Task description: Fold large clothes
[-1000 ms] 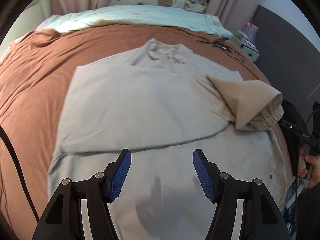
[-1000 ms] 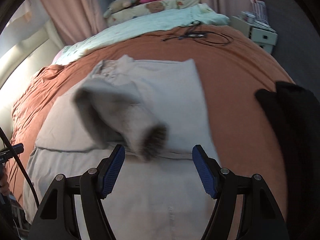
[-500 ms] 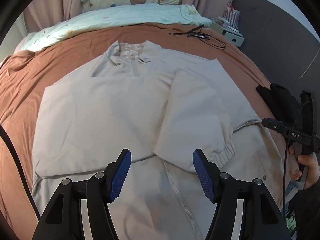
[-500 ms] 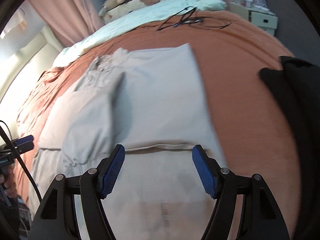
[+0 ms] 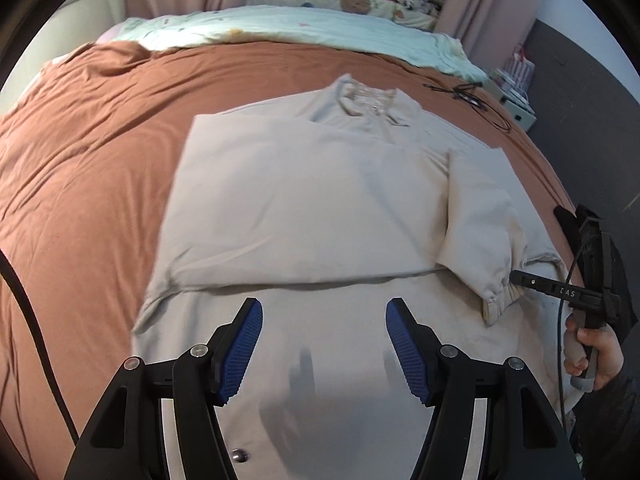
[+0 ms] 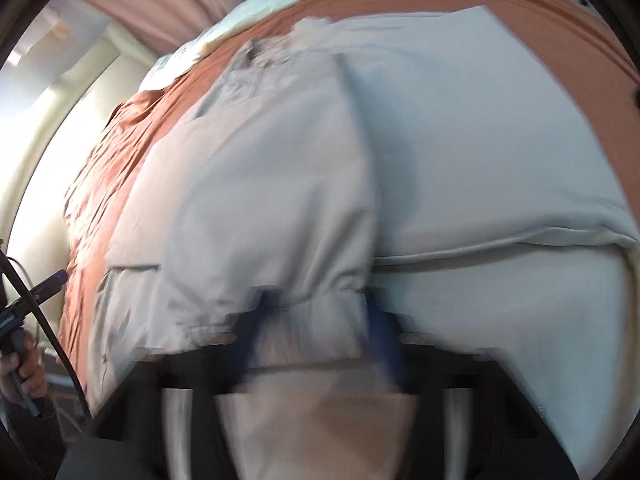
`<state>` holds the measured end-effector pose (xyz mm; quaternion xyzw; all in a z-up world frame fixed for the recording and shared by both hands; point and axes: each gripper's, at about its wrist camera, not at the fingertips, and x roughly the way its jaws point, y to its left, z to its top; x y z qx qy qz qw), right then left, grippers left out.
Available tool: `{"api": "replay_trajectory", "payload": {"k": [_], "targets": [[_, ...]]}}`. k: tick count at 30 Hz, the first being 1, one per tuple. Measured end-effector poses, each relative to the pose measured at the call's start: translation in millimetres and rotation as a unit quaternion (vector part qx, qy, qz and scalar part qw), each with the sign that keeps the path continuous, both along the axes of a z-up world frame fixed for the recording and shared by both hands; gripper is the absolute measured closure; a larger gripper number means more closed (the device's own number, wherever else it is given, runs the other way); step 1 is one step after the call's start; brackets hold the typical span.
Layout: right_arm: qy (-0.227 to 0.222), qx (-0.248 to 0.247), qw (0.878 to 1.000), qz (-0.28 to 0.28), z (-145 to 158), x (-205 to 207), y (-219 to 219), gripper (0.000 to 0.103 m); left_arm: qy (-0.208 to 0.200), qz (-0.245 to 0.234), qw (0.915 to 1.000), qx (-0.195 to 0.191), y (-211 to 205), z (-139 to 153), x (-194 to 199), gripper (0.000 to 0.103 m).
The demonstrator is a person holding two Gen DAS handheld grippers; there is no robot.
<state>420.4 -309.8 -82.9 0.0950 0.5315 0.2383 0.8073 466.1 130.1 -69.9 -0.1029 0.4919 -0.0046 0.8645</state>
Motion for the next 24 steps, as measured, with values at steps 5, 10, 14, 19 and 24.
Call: {"api": "replay_trajectory", "payload": {"k": [5, 10, 14, 19, 24], "targets": [[-0.046, -0.03, 0.998, 0.032, 33.6, -6.7, 35.9, 0.094, -0.005, 0.025, 0.9995, -0.021, 39.9, -6.4, -21.3, 0.037], [-0.091, -0.05, 0.993, 0.057, 77.3, -6.3, 92.1, 0.094, -0.013, 0.047, 0.9982, -0.034, 77.4, -7.6, -43.3, 0.037], [-0.116, -0.082, 0.988, 0.059, 95.5, -4.9, 141.6, 0.094, -0.019, 0.072, 0.9965, -0.038, 109.4, -8.5, -61.5, 0.037], [-0.103, -0.092, 0.988, 0.064, 95.4, 1.8, 205.4, 0.079, -0.019, 0.105, 0.9938, -0.032, 147.1, -10.5, -82.9, 0.037], [-0.112, -0.07, 0.987, 0.096, 91.6, 0.6, 239.8, 0.029, -0.017, 0.125, 0.9917, -0.027, 171.0, -12.8, -96.6, 0.037]]}}
